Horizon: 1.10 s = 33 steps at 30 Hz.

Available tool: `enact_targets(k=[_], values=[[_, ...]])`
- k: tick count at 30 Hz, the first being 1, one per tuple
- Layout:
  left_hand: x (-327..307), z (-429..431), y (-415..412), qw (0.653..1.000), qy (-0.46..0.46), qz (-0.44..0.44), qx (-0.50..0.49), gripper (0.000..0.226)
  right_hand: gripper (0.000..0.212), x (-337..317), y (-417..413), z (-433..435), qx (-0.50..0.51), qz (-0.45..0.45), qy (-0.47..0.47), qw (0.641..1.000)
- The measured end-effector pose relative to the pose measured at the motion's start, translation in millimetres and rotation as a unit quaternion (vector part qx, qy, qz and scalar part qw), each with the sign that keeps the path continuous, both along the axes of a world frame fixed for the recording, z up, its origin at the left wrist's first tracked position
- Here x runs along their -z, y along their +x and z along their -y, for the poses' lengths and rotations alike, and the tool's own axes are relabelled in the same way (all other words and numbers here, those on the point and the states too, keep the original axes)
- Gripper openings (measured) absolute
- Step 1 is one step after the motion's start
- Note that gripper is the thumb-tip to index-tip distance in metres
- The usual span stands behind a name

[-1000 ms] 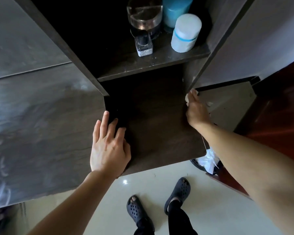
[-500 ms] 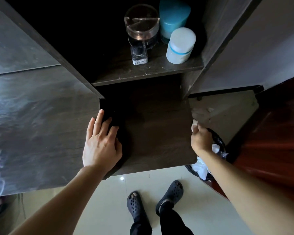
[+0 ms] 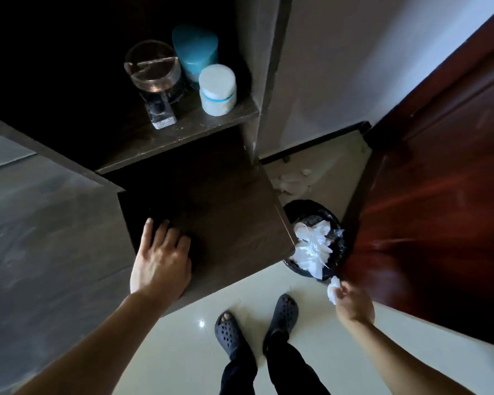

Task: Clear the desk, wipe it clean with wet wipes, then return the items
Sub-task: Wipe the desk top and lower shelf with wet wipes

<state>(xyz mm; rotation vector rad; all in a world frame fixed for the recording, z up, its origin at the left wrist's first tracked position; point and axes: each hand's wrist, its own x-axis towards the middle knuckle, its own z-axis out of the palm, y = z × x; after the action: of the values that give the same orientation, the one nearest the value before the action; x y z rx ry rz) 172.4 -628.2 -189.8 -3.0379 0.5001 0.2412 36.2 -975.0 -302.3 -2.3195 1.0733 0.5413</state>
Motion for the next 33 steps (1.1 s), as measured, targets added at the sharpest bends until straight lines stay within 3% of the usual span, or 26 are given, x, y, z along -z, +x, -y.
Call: enact_targets(k=[4,8,12,18,22,24,27,33], values=[[18.0,73.0,3.4,0.989,-0.145,-0.022,0.031,0.035,0.02,6.5,3.5,9.8,0.088,-0.006,0.031,0.996],[52.1,144.6,17.4,0.975,-0.213,-0.03,0.054,0.033,0.018,40.5,20.0,24.5,0.174,0.002,0.054,0.983],[95.4,182.4,41.0,0.981,-0.181,-0.011,0.07,0.029,0.021,91.2,44.9,34.8,0.199,-0.025,0.08,0.976],[144.5,184.2,48.7,0.986,-0.155,0.009,0.061,0.04,0.004,170.9,94.9,36.8,0.188,-0.06,0.1,0.975],[146.1,183.9,48.5,0.984,-0.17,0.015,0.055,0.04,0.035,204.8,113.2,38.6,0.168,-0.08,0.118,0.975],[146.3,183.2,49.5,0.984,-0.171,0.012,0.056,0.04,0.031,211.3,113.8,37.3,0.174,-0.079,0.135,0.972],[146.3,182.6,49.1,0.984,-0.169,0.008,0.059,0.04,0.008,214.7,105.0,38.1,0.188,-0.07,0.181,0.963],[140.0,183.2,48.3,0.989,-0.139,-0.014,0.052,0.041,0.022,168.6,90.8,38.1,0.129,-0.052,0.207,0.968]])
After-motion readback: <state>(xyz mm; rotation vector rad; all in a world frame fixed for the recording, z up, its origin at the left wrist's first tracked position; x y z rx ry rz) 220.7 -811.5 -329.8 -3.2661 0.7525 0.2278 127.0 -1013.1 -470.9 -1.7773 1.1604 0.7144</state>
